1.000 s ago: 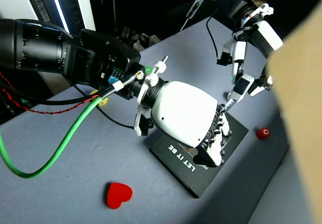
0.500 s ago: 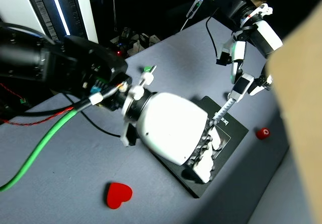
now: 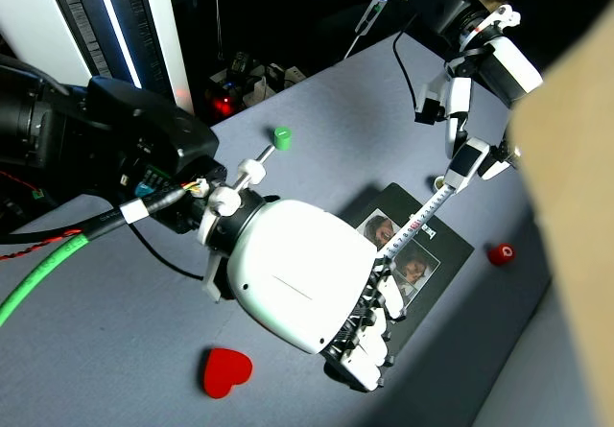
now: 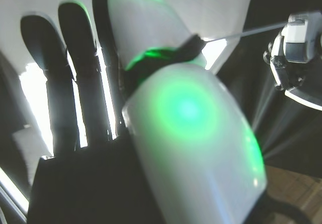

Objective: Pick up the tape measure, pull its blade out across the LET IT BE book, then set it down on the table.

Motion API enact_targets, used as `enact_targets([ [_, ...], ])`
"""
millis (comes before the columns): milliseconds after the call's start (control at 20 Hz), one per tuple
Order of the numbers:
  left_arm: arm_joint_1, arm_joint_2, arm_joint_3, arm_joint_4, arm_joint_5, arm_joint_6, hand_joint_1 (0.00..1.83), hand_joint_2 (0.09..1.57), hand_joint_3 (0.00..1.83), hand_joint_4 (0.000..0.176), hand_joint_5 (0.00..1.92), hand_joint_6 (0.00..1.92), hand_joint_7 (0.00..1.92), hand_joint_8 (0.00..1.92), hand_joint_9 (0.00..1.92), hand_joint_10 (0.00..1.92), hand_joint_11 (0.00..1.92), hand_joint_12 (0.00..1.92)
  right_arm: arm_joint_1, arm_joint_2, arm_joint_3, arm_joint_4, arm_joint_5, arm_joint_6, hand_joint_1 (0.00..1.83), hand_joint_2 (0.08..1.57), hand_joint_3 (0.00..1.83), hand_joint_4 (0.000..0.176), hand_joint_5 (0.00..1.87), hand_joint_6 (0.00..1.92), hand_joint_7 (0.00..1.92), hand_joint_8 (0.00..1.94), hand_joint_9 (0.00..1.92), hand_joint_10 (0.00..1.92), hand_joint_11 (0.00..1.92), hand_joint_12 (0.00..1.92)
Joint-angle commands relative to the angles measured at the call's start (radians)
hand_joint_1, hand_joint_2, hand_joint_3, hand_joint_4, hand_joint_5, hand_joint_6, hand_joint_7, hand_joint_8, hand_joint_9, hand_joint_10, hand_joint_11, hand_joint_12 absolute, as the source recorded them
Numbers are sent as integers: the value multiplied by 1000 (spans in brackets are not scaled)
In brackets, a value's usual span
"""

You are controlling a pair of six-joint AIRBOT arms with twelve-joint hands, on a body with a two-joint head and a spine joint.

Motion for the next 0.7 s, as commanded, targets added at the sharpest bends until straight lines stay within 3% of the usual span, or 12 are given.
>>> enact_targets([
  [0,-8,10,1,13,-132,-9,1383,1049,0,0,1117,632,1190,610,988,1141,790,1007,10,3,-3,-79,68,5,1190,1188,0,0,734,1314,963,1080,818,870,660,1415],
  [100,-8,10,1,14,-132,-9,1383,1055,0,0,1152,531,1129,744,985,1155,793,1022,20,1,-3,-124,102,20,1188,1184,0,0,764,1253,951,1125,831,861,666,1423],
  [150,-8,11,1,14,-132,-9,1384,1051,0,0,1177,490,1131,742,987,1147,808,1031,30,2,-5,-135,113,21,1320,1170,6,0,763,1224,992,1043,757,1291,674,1425],
  [200,-8,11,1,14,-132,-9,1384,1051,0,0,1188,472,1125,753,986,1150,819,1035,33,2,-6,-138,122,21,1350,1175,0,0,752,1232,980,1045,748,1405,684,1442],
  [650,-8,11,-1,14,-132,-9,1389,1050,0,0,1154,487,1147,751,994,1139,818,1013,48,-1,-35,-170,142,25,1351,1174,0,0,752,1232,981,1042,750,1404,685,1440],
])
